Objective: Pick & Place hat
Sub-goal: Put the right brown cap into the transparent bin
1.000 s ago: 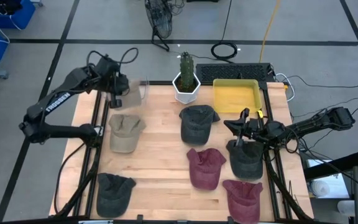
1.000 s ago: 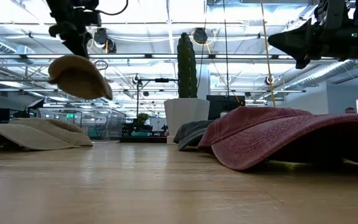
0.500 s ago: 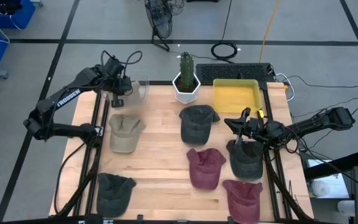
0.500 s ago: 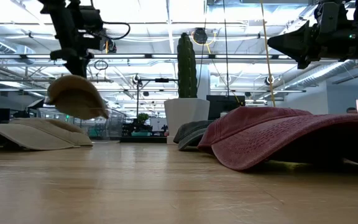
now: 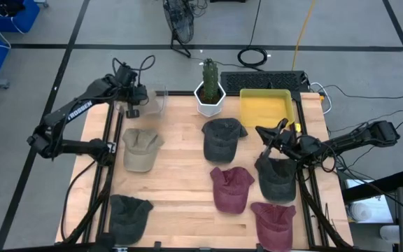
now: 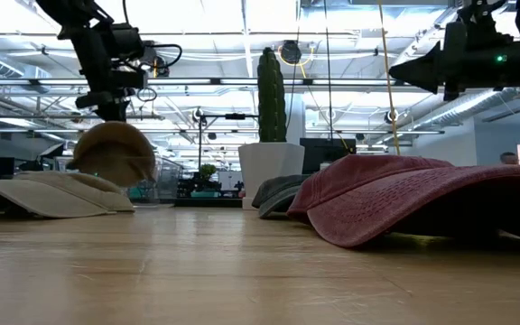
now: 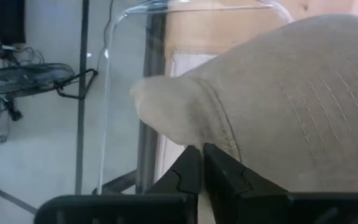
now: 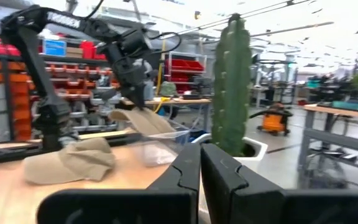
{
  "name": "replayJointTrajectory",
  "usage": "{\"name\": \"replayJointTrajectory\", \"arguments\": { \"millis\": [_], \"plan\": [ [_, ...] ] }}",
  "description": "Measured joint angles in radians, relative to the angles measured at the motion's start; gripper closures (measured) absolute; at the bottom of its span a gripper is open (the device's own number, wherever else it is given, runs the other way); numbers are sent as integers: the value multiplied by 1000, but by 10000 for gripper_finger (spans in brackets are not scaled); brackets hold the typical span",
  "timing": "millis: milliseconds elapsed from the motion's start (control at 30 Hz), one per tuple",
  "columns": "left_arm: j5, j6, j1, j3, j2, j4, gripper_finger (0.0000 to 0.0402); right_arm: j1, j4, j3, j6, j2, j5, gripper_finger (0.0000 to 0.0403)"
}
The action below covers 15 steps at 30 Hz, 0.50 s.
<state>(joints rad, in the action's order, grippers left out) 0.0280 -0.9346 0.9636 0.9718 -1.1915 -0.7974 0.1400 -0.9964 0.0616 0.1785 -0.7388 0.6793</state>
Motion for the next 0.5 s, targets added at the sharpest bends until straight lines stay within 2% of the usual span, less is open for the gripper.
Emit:
{"name": "replayJointTrajectory", "arguments": {
  "millis": [167, 367, 500],
  "plan": [
    [3, -8, -1, -55, 0, 68, 369, -37, -25, 0, 10, 0, 1, 399],
    [-4, -18, -12, -100, 0, 110, 394, -81, -24, 0, 14, 0, 1, 399],
    [-34, -25, -31, -100, 0, 123, 384, -103, -24, 0, 14, 0, 1, 399]
  ]
}}
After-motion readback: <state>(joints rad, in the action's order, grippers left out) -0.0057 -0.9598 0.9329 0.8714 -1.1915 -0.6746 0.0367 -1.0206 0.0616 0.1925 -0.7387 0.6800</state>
